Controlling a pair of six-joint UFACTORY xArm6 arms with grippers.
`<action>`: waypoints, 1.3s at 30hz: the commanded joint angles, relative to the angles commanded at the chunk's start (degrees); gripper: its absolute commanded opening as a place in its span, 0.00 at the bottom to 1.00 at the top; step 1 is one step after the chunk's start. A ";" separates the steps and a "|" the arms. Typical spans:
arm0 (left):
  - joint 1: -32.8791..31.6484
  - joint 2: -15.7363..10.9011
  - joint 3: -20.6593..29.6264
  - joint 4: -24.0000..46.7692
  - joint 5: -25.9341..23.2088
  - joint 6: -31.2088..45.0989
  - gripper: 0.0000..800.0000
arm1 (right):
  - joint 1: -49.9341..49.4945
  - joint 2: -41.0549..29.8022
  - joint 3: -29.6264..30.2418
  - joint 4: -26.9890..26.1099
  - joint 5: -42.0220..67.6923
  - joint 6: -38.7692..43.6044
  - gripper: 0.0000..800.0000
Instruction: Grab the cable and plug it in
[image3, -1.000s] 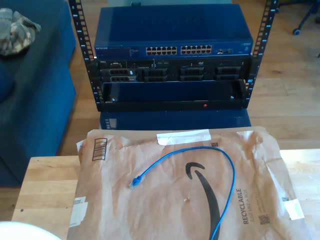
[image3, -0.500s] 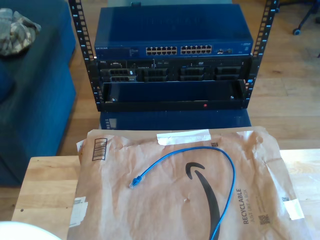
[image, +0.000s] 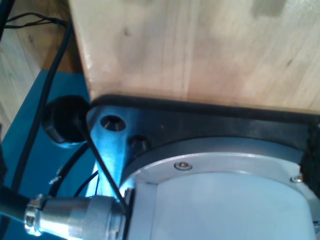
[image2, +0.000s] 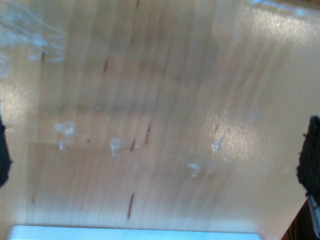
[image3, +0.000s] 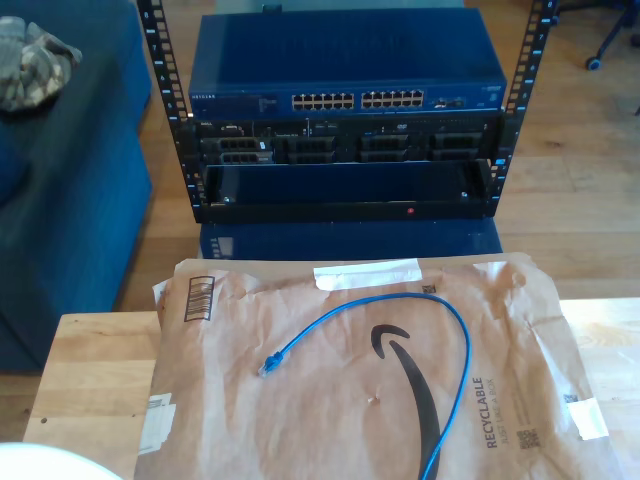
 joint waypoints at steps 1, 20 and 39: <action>0.00 0.00 0.09 0.00 0.00 0.00 1.00 | 0.00 0.00 0.18 0.26 -0.09 0.26 1.00; 0.00 -0.97 -1.49 0.35 2.02 -0.53 1.00 | 0.44 -7.56 -6.07 0.62 9.14 0.18 1.00; -39.74 -1.32 -17.85 -3.43 22.95 -29.54 1.00 | 59.87 -3.96 -21.45 5.54 13.63 51.69 0.99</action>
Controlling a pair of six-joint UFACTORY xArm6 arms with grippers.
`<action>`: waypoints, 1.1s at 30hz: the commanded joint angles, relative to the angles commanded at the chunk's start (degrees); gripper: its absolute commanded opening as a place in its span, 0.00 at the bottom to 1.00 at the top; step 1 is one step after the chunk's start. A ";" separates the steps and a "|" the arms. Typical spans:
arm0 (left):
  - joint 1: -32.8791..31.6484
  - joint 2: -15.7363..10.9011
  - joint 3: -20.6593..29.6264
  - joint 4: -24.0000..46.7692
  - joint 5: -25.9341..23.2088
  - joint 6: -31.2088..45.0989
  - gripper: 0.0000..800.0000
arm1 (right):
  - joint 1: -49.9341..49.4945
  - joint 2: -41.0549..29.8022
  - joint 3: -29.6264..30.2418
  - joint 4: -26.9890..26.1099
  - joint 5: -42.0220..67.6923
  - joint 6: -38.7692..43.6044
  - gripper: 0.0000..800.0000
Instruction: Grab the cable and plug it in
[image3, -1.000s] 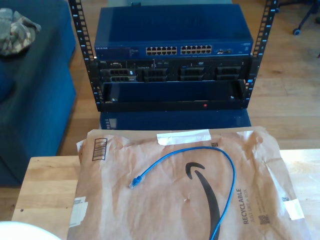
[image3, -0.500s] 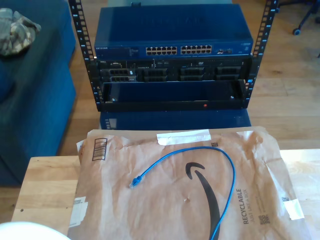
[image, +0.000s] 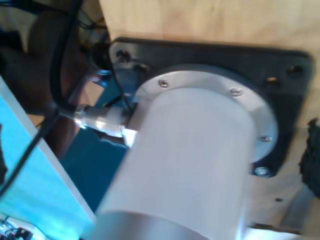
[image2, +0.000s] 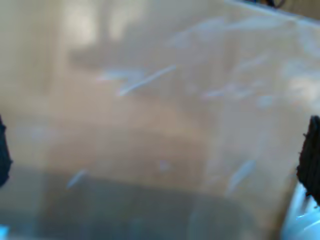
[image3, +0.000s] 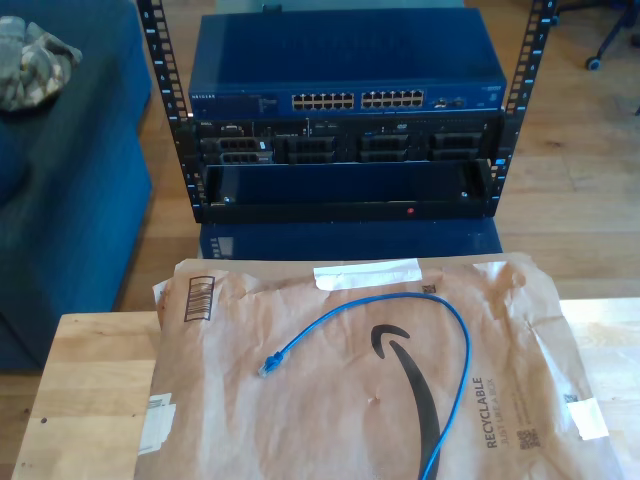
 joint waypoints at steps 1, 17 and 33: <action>-3.25 0.18 -0.53 -1.49 0.00 -2.37 1.00 | 4.31 1.76 -1.58 0.09 0.00 3.78 0.99; -28.66 7.21 -11.34 -8.53 -0.97 -26.81 1.00 | 48.26 44.48 -38.24 5.36 2.55 26.73 0.98; -30.24 12.31 -13.36 -10.37 -2.37 -27.25 1.00 | 53.71 64.35 -56.53 5.45 2.11 26.55 0.97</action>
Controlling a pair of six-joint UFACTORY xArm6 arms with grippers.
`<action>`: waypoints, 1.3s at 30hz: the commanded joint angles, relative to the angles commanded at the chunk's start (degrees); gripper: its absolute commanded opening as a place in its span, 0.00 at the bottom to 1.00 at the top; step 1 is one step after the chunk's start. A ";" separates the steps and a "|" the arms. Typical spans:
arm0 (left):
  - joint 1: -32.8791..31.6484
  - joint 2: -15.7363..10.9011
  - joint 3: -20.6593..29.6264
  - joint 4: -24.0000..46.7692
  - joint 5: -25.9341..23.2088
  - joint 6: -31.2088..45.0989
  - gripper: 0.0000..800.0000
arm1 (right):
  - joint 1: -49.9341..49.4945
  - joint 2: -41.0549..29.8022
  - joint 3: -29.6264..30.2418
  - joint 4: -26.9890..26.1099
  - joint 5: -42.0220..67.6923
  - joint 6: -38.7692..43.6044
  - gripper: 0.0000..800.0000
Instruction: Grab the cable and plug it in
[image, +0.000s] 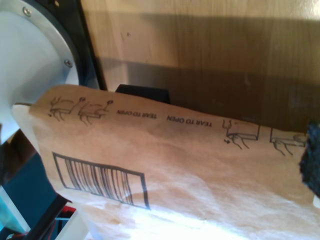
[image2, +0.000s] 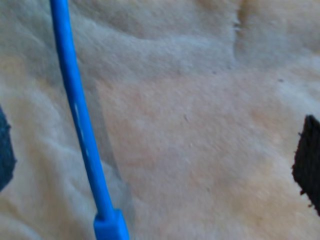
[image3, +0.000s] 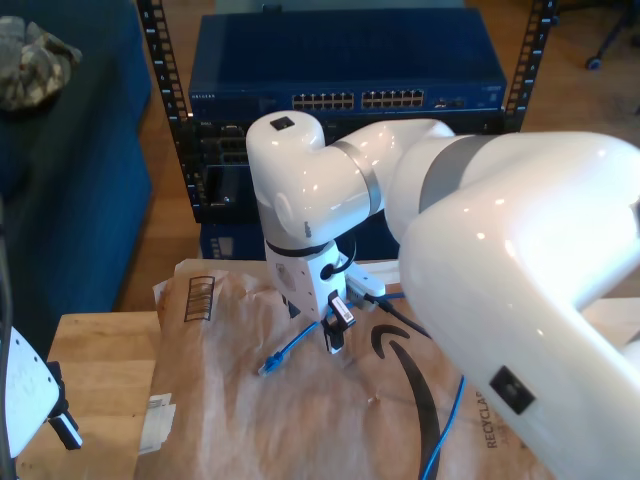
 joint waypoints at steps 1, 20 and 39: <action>0.00 0.35 -0.09 -0.26 -0.09 -0.09 1.00 | 0.09 0.53 -0.26 0.00 0.00 0.00 0.97; -0.79 0.62 -0.44 -0.62 0.09 -0.79 1.00 | 0.09 3.34 -1.23 0.09 -0.79 0.35 0.72; -4.13 0.62 -10.02 -13.27 5.01 -1.76 1.00 | -1.32 -8.18 1.85 8.88 0.97 7.74 0.00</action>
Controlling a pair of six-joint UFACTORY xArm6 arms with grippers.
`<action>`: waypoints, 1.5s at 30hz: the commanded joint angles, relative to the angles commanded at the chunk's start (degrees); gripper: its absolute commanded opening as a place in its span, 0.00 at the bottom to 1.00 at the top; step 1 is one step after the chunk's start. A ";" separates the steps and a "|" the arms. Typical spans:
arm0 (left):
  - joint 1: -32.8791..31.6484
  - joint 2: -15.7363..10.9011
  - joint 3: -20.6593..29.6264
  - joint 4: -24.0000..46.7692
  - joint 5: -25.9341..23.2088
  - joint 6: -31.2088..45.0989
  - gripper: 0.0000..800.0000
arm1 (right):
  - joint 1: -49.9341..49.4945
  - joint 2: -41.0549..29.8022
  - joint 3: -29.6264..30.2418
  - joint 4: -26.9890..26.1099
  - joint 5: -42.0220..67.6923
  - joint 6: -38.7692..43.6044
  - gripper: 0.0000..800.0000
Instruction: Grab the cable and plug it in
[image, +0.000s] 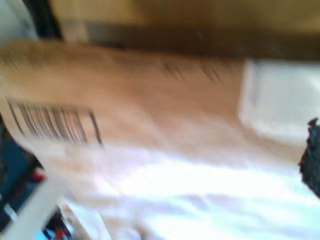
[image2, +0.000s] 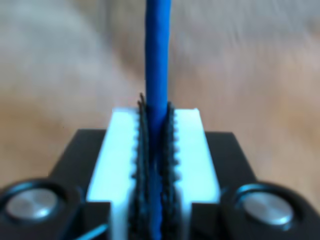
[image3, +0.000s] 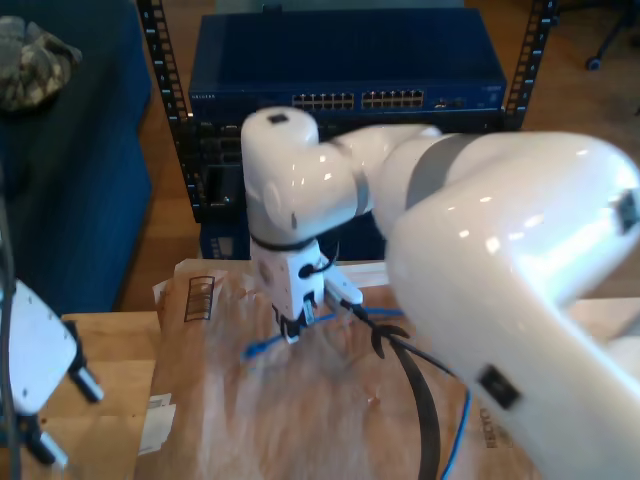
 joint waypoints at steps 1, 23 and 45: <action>-1.58 0.00 -1.32 -2.29 0.70 -0.44 1.00 | -0.70 -2.81 2.02 0.00 0.09 1.05 0.00; -24.26 5.54 -28.66 -28.04 -1.85 -24.79 1.00 | -26.46 -45.89 32.09 20.57 6.07 3.52 0.00; -23.74 3.34 -37.63 -40.53 9.76 -32.53 1.00 | -25.93 -45.54 21.01 28.57 5.98 11.60 0.00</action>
